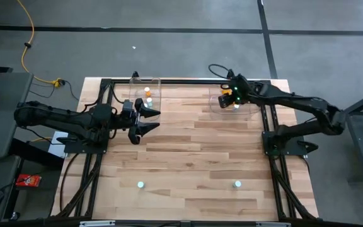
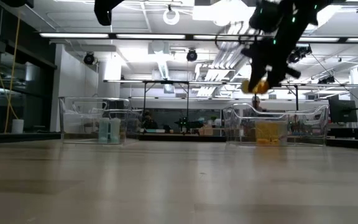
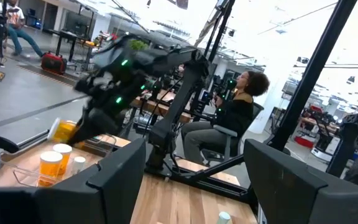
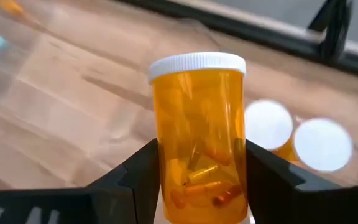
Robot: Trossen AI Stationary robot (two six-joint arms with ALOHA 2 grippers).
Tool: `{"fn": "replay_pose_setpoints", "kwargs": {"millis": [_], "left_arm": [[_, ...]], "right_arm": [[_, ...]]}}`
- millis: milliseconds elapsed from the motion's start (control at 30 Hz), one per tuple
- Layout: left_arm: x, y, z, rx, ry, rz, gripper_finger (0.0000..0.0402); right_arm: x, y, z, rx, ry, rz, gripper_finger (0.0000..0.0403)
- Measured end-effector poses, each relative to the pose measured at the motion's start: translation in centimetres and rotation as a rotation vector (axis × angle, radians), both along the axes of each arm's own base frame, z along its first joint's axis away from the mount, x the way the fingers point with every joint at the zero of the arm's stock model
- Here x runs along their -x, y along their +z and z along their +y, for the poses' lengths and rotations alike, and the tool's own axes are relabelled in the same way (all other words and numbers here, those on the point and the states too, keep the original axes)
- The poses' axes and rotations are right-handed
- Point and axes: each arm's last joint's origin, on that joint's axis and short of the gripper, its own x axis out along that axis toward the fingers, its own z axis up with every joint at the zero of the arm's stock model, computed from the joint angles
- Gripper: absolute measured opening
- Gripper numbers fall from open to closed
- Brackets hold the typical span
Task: Pick and place medicine bottles into bin by pill shape (circle, oval)
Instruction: Put the large orange pill bottle into the right transparent bin
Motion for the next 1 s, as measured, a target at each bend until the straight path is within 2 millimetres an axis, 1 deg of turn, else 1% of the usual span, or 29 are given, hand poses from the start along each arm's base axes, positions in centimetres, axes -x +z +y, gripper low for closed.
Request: {"fn": "replay_pose_setpoints", "kwargs": {"millis": [67, 133, 267, 333, 500, 600, 833, 1000], "left_arm": [[0.0, 0.0, 0.0, 0.000, 0.000, -0.001, 0.0259], [0.0, 0.0, 0.0, 0.000, 0.000, 0.000, 0.0259], [0.0, 0.0, 0.0, 0.000, 0.004, 0.000, 0.0259], [0.0, 0.0, 0.0, 0.001, 0.008, 0.000, 0.0259], [0.0, 0.0, 0.0, 0.001, 0.008, -0.001, 0.0259], [0.0, 0.0, 0.0, 0.003, 0.008, -0.001, 0.0259], [0.0, 0.0, 0.0, 0.002, 0.009, 0.000, 0.0259], [0.0, 0.0, 0.0, 0.003, 0.009, -0.001, 0.0259]], "right_arm": [[-0.2, -1.4, -0.6, -0.022, 0.034, 0.022, 0.0177], [-0.7, -2.6, -1.1, -0.032, 0.103, 0.055, 0.0177], [-1.7, -4.3, -1.6, -0.049, 0.187, 0.146, 0.0177], [-2.0, -5.0, -2.0, -0.057, 0.201, 0.177, 0.0177], [-2.2, -6.8, -2.8, -0.109, 0.181, 0.235, 0.0177], [-2.2, -7.2, -3.1, -0.120, 0.172, 0.244, 0.0177], [-1.9, -7.2, -3.6, -0.145, 0.095, 0.219, 0.0177], [-1.7, -7.2, -3.8, -0.151, 0.084, 0.213, 0.0177]]}}
